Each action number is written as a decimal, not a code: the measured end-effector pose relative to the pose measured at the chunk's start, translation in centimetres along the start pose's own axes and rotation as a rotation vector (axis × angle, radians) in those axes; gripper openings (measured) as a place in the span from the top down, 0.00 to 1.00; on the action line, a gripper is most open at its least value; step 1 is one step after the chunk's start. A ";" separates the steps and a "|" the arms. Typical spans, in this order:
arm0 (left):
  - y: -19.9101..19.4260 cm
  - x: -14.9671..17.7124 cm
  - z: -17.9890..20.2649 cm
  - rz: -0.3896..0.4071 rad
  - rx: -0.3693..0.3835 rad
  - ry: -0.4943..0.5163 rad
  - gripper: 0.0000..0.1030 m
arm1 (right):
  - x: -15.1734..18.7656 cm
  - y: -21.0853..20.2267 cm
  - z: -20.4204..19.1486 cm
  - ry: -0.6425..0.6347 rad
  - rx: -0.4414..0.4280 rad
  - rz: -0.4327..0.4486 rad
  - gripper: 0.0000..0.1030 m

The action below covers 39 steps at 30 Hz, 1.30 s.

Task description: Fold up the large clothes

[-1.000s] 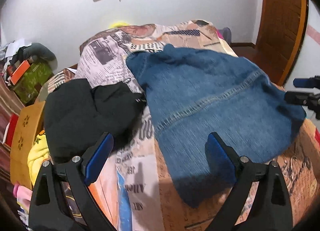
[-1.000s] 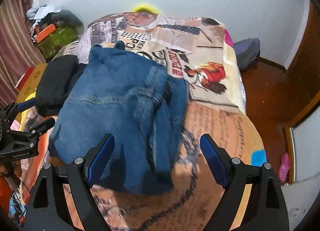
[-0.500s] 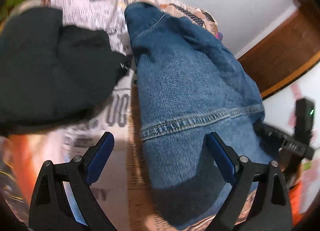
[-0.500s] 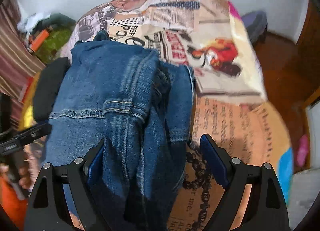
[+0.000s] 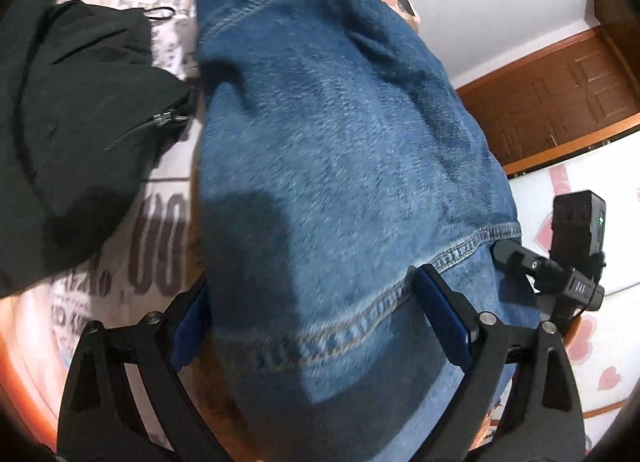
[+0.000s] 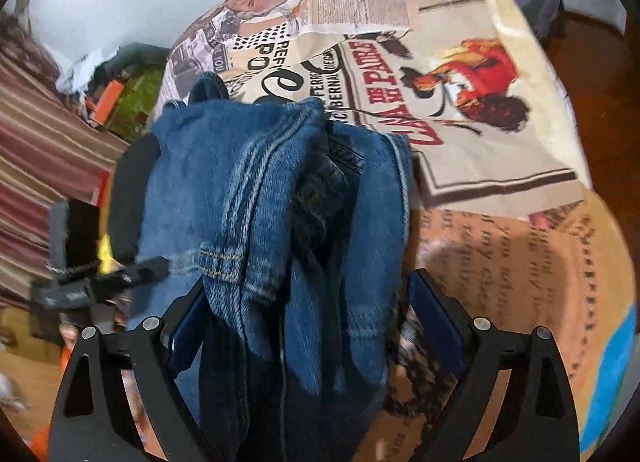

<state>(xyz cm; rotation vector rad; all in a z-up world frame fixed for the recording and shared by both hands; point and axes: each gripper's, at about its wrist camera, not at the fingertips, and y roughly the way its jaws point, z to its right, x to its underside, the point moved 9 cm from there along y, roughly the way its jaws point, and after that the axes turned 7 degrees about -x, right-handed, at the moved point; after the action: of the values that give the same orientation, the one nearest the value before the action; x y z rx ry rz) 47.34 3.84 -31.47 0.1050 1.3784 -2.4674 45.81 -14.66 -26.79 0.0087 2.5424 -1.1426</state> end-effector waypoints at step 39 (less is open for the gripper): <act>-28.9 -1.7 -0.3 0.464 -0.040 0.103 0.67 | -3.8 -1.9 -22.5 -0.301 -0.106 0.099 0.72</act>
<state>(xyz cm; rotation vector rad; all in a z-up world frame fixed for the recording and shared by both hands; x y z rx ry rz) 40.11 18.61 -7.60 0.4907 1.2693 -2.0709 41.98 0.93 -10.41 -0.0596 2.3038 -0.8956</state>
